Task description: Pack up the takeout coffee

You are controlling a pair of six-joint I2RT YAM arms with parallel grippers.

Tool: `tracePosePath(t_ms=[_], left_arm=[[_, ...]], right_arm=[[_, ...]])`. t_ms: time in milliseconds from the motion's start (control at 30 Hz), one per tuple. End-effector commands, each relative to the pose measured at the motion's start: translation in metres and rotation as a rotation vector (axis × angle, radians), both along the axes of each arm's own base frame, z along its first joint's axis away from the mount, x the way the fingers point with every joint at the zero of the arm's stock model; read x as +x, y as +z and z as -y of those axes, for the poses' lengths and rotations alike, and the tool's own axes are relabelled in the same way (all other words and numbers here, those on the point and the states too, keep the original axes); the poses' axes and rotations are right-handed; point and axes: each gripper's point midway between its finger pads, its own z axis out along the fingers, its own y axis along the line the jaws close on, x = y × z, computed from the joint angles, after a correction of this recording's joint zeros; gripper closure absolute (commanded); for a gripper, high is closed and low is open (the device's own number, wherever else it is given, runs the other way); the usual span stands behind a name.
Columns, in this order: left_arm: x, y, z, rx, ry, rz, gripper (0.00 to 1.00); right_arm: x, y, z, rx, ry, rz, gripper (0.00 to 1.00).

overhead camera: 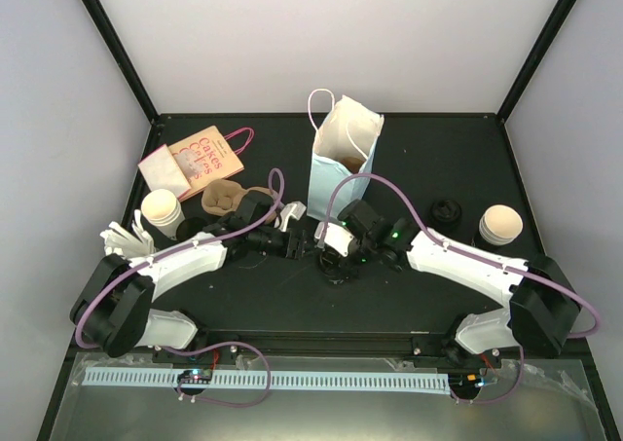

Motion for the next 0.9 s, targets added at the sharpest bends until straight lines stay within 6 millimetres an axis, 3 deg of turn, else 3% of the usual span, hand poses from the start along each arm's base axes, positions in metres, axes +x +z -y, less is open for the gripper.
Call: tracePosePath(t_ms=[0, 867], left_arm=[[0.004, 0.003, -0.001, 0.002, 0.007, 0.005, 0.35], [-0.004, -0.037, -0.004, 0.059, -0.002, -0.117, 0.52]], right_arm=[[-0.019, -0.03, 0.029, -0.126, -0.006, -0.068, 0.23], [-0.021, -0.034, 0.03, -0.146, 0.003, -0.088, 0.25]])
